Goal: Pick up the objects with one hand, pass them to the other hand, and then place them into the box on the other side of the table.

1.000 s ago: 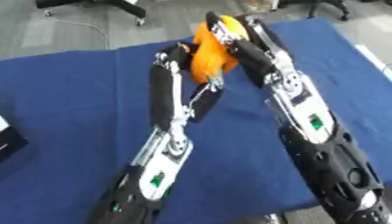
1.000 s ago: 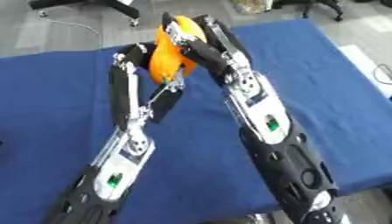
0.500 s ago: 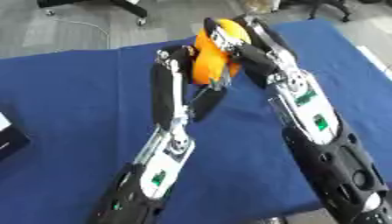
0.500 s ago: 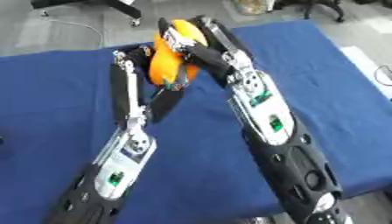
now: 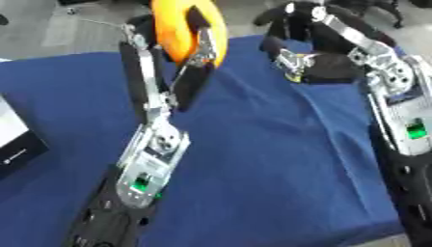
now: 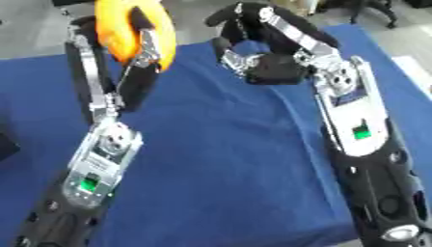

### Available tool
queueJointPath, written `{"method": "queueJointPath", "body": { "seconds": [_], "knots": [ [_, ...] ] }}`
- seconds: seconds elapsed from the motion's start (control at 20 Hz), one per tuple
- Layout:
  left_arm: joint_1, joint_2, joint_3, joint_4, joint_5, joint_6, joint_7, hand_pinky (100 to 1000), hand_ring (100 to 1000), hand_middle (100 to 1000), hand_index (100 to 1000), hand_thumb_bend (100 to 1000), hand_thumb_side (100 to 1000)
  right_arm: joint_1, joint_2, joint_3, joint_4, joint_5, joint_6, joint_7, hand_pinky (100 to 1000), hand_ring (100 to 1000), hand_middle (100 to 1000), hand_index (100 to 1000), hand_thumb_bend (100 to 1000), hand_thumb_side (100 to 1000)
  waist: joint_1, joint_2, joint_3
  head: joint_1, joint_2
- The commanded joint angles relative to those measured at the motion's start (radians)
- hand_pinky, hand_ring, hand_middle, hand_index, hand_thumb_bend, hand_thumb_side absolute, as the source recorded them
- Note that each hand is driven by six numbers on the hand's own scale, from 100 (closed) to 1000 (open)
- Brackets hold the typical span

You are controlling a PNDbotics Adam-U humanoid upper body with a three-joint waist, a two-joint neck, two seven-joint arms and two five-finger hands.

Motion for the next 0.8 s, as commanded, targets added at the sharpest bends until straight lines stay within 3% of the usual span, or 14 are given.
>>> {"method": "queueJointPath", "body": {
  "seconds": [0.05,0.35,0.4,0.45,0.55,0.8],
  "knots": [
    [0.001,0.059,0.043,-0.097,0.049,0.026,0.0,225,178,121,256,100,301,-0.002,-0.039,-0.053,-0.023,0.023,-0.008,-0.01,723,645,521,778,100,444,0.003,-0.006,0.0,0.016,-0.003],
    [0.068,0.181,0.123,-0.215,0.098,0.065,0.001,228,181,122,256,100,278,0.043,-0.066,-0.175,-0.015,0.038,-0.002,-0.102,713,630,501,759,100,479,0.023,-0.014,0.002,0.117,-0.003],
    [0.08,0.203,0.139,-0.221,0.102,0.071,0.007,228,180,123,258,100,275,0.053,-0.072,-0.195,-0.011,0.039,0.0,-0.12,711,628,501,756,100,537,0.026,-0.015,0.002,0.139,-0.003],
    [0.091,0.225,0.154,-0.223,0.1,0.08,0.014,228,180,122,257,100,264,0.063,-0.078,-0.214,-0.007,0.041,0.004,-0.14,710,627,496,754,100,490,0.029,-0.016,0.001,0.161,-0.003],
    [0.109,0.275,0.179,-0.225,0.1,0.093,0.025,226,180,123,259,100,240,0.084,-0.085,-0.243,-0.002,0.044,0.008,-0.171,707,622,490,749,100,504,0.036,-0.018,-0.001,0.205,-0.003],
    [0.149,0.453,0.231,-0.178,0.059,0.191,0.002,227,181,128,271,100,132,0.147,-0.094,-0.28,0.001,0.04,0.013,-0.219,698,613,477,741,100,535,0.06,-0.028,-0.007,0.393,-0.003]
  ]
}}
